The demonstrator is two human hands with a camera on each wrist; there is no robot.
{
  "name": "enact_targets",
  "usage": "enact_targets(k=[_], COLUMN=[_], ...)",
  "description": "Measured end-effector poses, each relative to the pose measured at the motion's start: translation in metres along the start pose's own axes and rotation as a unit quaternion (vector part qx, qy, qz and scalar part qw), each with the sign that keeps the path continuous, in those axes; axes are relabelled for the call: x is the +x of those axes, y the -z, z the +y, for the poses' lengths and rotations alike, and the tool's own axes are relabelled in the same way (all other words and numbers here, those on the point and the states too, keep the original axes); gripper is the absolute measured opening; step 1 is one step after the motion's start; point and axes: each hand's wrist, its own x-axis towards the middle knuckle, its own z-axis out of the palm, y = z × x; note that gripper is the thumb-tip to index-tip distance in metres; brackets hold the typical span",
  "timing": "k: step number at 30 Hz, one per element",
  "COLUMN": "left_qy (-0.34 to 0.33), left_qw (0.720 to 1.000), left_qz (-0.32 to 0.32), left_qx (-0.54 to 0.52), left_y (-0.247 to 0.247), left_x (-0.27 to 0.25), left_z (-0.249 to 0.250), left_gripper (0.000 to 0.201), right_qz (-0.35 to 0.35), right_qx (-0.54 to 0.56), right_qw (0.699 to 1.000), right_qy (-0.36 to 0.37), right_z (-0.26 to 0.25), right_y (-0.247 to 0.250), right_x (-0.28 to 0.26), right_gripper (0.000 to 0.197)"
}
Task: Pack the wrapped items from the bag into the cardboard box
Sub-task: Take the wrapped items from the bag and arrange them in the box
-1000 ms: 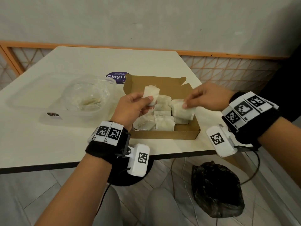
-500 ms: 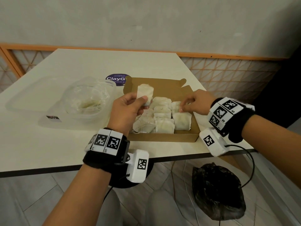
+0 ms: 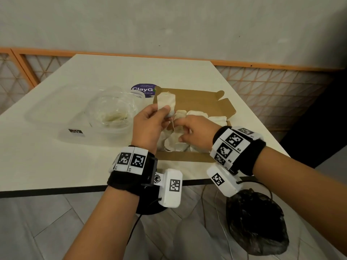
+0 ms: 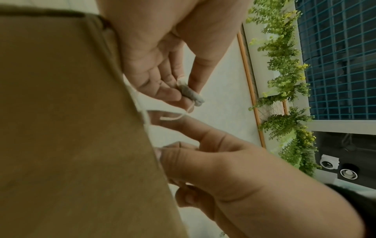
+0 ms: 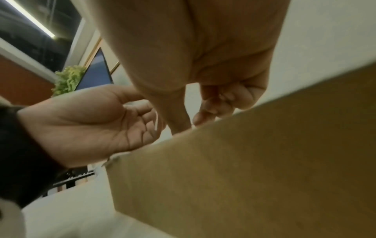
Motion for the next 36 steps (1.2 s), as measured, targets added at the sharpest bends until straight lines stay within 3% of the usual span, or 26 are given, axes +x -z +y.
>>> enact_targets(k=[4, 8, 12, 21, 23, 26, 30, 36], left_qy=[0.014, 0.014, 0.006, 0.006, -0.001, -0.013, -0.021, -0.027], left_qw=[1.0, 0.999, 1.0, 1.0, 1.0, 1.0, 0.999, 0.999], left_qz=[0.007, 0.012, -0.002, -0.013, -0.016, -0.017, -0.017, -0.016], left_qx=[-0.01, -0.031, -0.016, 0.002, 0.008, 0.017, 0.028, 0.035], left_y=[-0.003, -0.005, -0.002, 0.004, 0.005, 0.006, 0.004, 0.003], left_x=[-0.002, -0.002, -0.001, 0.004, 0.004, 0.004, 0.004, 0.003], left_z=[0.001, 0.0, 0.0, -0.005, -0.007, -0.008, -0.01, -0.009], left_gripper=[0.004, 0.008, 0.004, 0.005, 0.003, 0.004, 0.003, 0.006], right_qz=[-0.046, -0.043, 0.005, 0.094, 0.08, 0.006, -0.096, -0.082], right_qx=[-0.065, -0.069, -0.072, -0.01, -0.04, -0.079, -0.089, -0.187], right_qw=[0.996, 0.995, 0.995, 0.996, 0.996, 0.995, 0.987, 0.972], right_qy=[0.042, 0.066, 0.07, -0.005, -0.03, -0.062, -0.095, -0.112], right_z=[-0.007, -0.008, -0.005, 0.021, 0.032, 0.046, 0.062, 0.076], right_y=[-0.006, -0.007, -0.008, 0.066, 0.083, 0.092, 0.071, 0.041], right_x=[0.0, 0.001, 0.004, -0.038, -0.049, -0.058, -0.053, -0.023], right_gripper=[0.039, 0.04, 0.021, 0.015, 0.014, 0.017, 0.017, 0.022])
